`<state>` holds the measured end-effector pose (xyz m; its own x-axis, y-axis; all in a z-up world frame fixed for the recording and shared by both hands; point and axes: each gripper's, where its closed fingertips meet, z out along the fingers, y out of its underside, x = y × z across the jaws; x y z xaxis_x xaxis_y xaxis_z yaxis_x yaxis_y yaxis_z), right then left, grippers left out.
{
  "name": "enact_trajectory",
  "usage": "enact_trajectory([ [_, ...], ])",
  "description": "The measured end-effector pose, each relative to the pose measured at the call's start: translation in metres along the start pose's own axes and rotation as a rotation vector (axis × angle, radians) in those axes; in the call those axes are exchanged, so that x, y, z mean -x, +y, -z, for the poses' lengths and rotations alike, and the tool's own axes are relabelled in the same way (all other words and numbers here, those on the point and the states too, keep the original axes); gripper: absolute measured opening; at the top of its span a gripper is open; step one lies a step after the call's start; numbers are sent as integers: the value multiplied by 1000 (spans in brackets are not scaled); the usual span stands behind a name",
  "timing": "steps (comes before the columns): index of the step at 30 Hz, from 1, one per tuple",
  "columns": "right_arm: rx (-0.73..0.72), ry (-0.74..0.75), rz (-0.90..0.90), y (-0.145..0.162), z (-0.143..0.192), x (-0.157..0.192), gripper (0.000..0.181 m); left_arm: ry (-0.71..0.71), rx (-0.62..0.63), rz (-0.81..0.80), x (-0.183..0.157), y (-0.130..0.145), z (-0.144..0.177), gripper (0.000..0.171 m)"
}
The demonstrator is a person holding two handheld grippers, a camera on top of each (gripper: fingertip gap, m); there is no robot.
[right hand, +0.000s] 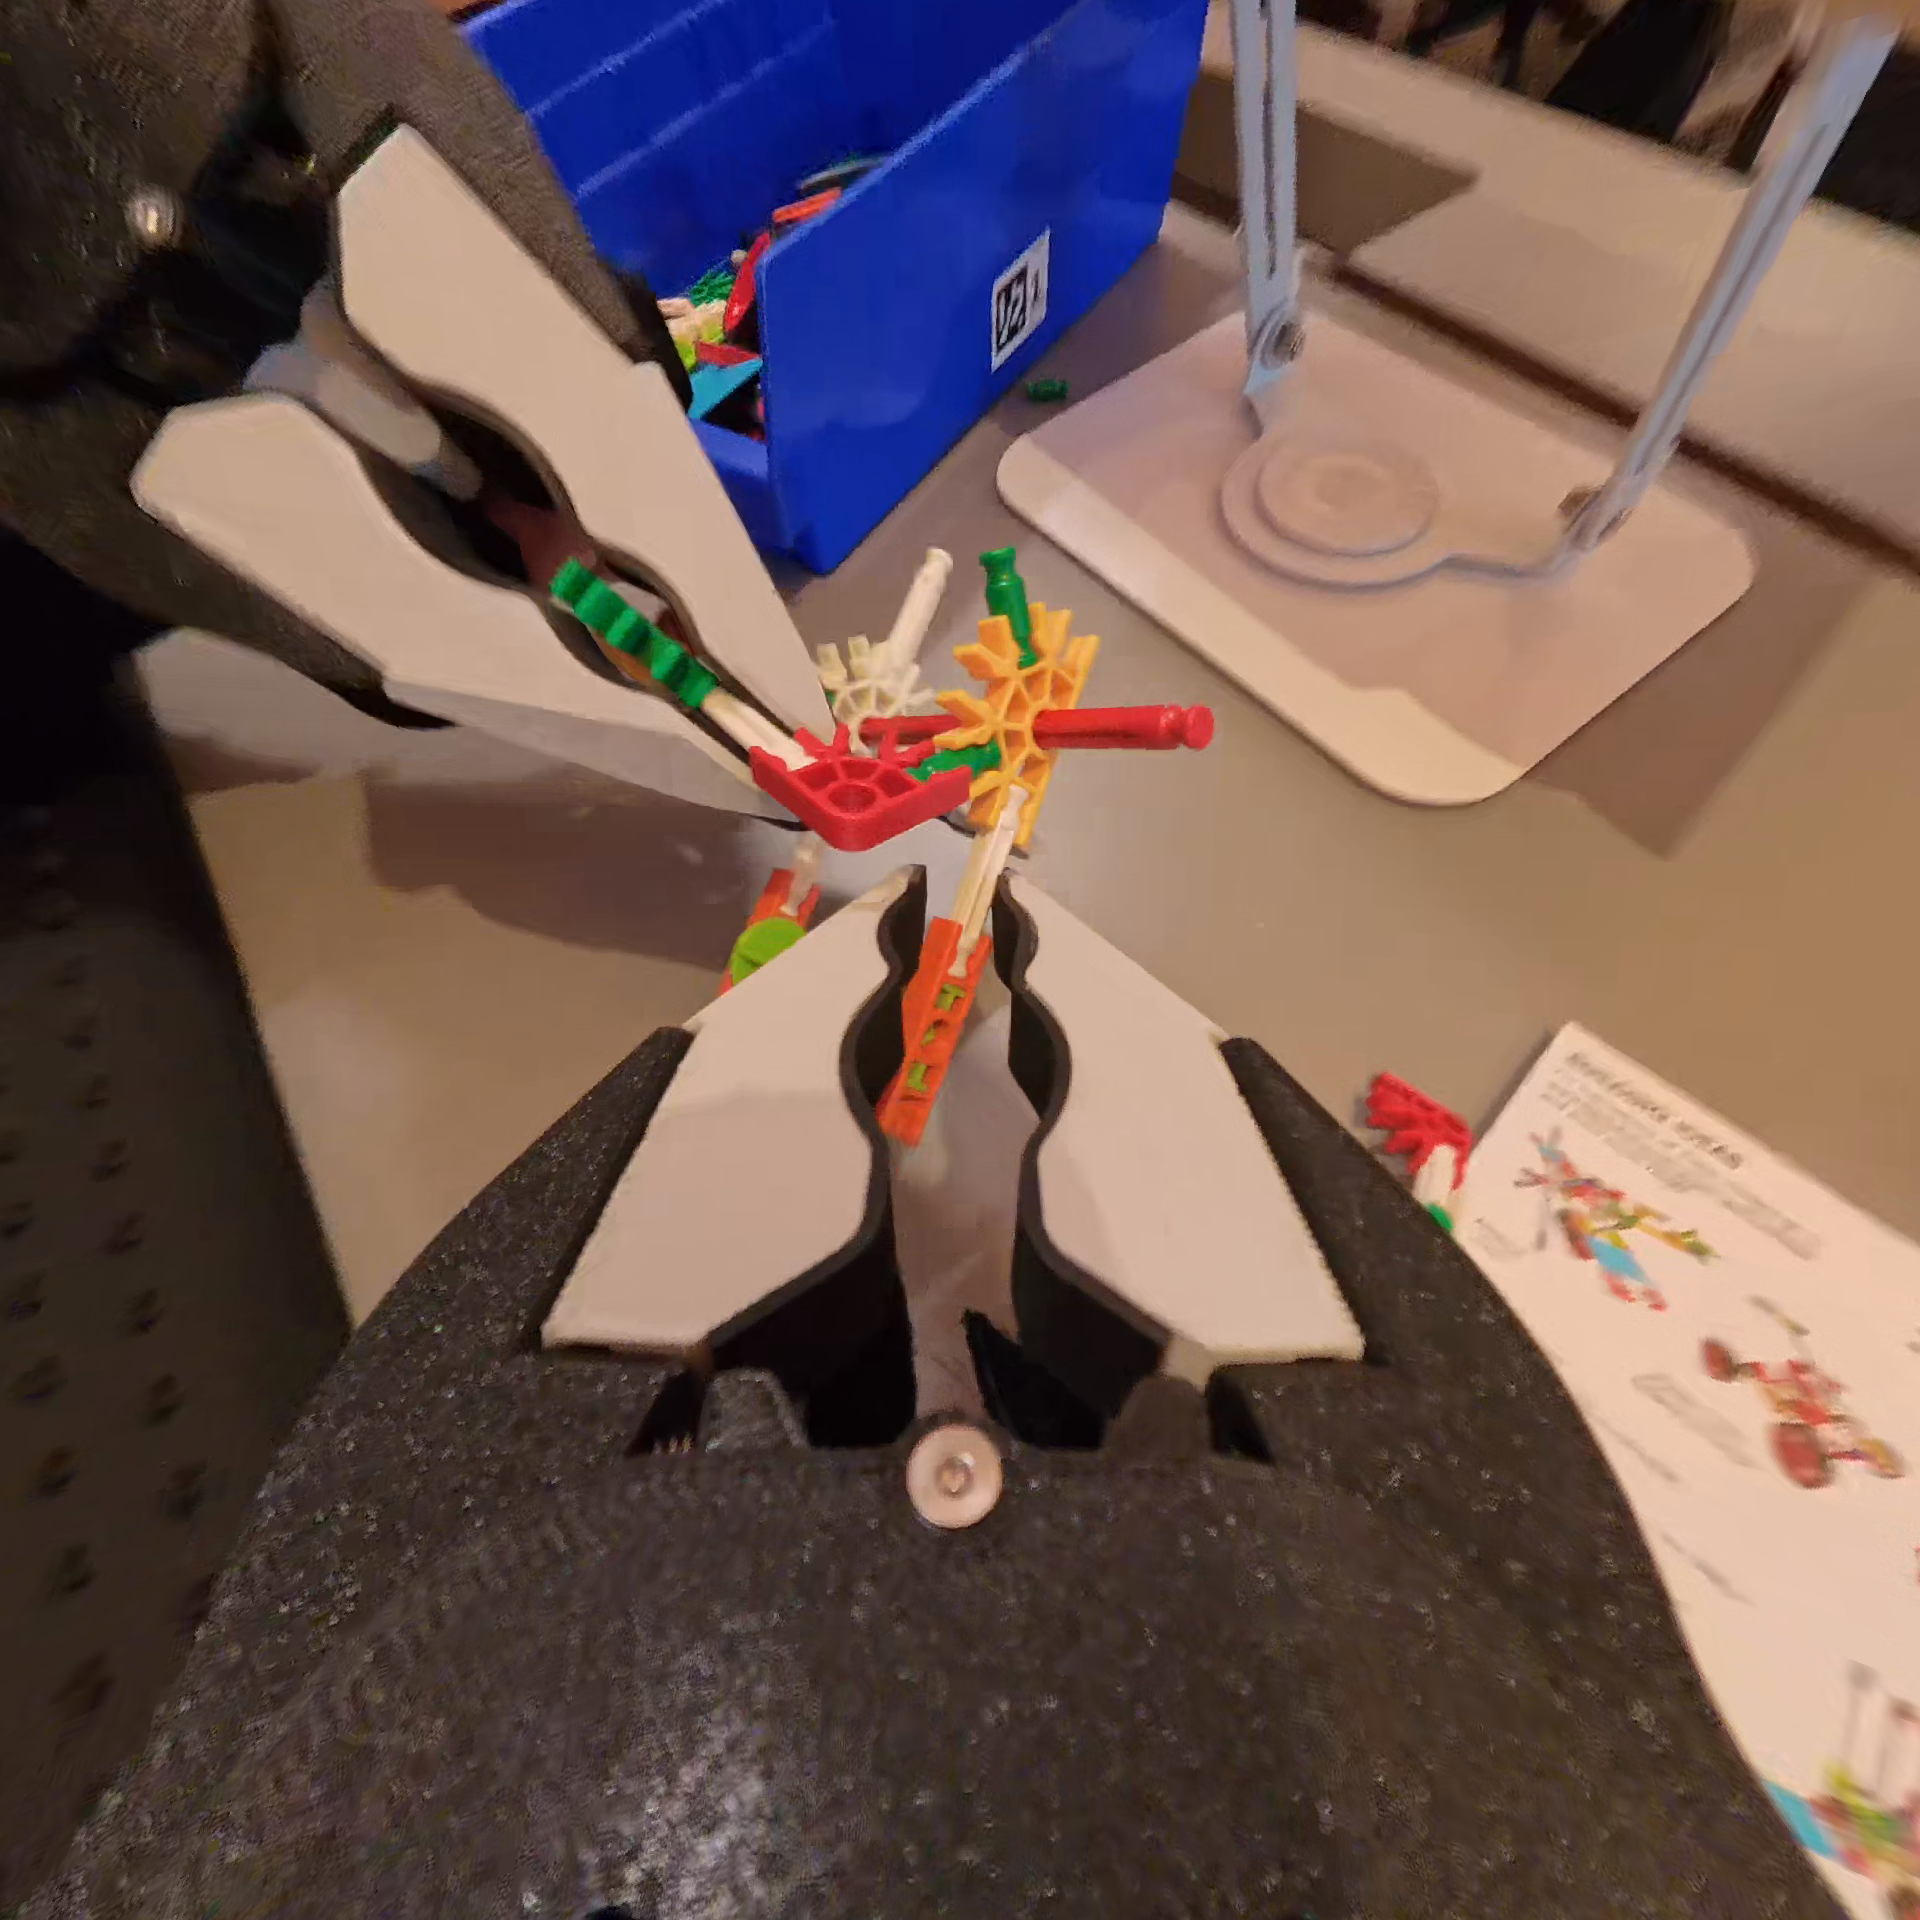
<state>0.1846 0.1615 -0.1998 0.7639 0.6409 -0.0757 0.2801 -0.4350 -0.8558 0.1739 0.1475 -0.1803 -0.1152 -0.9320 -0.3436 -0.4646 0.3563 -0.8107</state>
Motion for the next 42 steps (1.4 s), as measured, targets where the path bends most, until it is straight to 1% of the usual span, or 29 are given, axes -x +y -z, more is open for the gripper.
enact_trajectory([
  [3, -38, 164, 151, -15, 7, -8, 8, 48, -90, 140, 1, -15, 6, 3],
  [6, -48, 333, 301, -24, 12, -16, 7, 73, -140, 245, 3, -22, 8, 2],
  [7, -57, 373, 321, -27, 13, -18, 7, 79, -158, 283, 4, -24, 8, 1],
  [9, -59, 381, 298, -24, 13, -20, 7, 88, -168, 318, 4, -25, 8, 2],
  [12, -141, 384, 222, -31, 27, -24, 9, 40, -171, 293, 7, -29, 9, 2],
  [16, -260, 267, 31, -36, 52, -22, 20, -77, -153, 200, 12, -30, 7, 2],
  [18, -321, 179, -54, -39, 60, -15, 17, -109, -171, 206, 16, -31, 6, 2],
  [19, -339, 131, -83, -41, 62, -8, 13, -133, -179, 199, 18, -33, 6, 2],
  [20, -351, 64, -131, -42, 62, 1, 10, -174, -181, 163, 20, -35, 6, 2],
  [22, -340, -23, -249, -41, 57, 8, 14, -251, -172, 69, 20, -39, 4, 3],
  [23, -350, -46, -300, -41, 55, 8, 18, -283, -173, 18, 18, -42, 3, 3],
  [24, -363, -95, -360, -43, 53, 10, 28, -308, -170, -38, 14, -46, 1, 2],
  [25, -407, -164, -413, -49, 55, 14, 32, -340, -152, -112, 11, -47, -1, 2],
  [26, -440, -201, -464, -53, 57, 13, 33, -390, -138, -187, 10, -48, -3, 3],
  [27, -471, -222, -498, -56, 58, 11, 32, -432, -134, -254, 9, -50, -4, 2],
  [28, -499, -236, -521, -58, 59, 9, 26, -462, -132, -314, 8, -52, -5, 2],
  [29, -511, -236, -531, -58, 59, 6, 14, -490, -139, -345, 8, -55, -4, 2],
  [31, -531, -234, -504, -57, 60, 4, 8, -478, -140, -353, 5, -55, -7, 3],
  [32, -537, -227, -468, -58, 62, 6, 8, -467, -138, -378, 4, -56, -7, 6],
  [33, -551, -214, -424, -61, 66, 7, 7, -434, -159, -397, 0, -58, -5, 11],
  [34, -563, -199, -364, -65, 70, 10, 5, -384, -206, -391, -6, -63, 0, 20],
  [35, -568, -162, -308, -67, 74, 10, 4, -359, -227, -363, -5, -65, 6, 32],
  [36, -556, -105, -239, -68, 76, 8, 4, -356, -238, -334, 1, -65, 14, 36],
  [37, -530, -55, -144, -67, 75, 9, 4, -358, -250, -290, 9, -66, 22, 33],
  [38, -502, -22, -55, -66, 74, 13, 4, -351, -275, -214, 18, -67, 30, 41],
  [39, -485, -19, 4, -66, 73, 19, 4, -309, -300, -123, 23, -68, 35, 45],
  [40, -465, -35, 48, -65, 71, 26, 4, -229, -324, -42, 21, -69, 36, 45],
  [41, -445, -28, 94, -64, 68, 30, 4, -154, -340, 18, 17, -69, 36, 45],
  [42, -418, -9, 139, -61, 64, 31, 4, -123, -357, 49, 15, -70, 36, 44],
])
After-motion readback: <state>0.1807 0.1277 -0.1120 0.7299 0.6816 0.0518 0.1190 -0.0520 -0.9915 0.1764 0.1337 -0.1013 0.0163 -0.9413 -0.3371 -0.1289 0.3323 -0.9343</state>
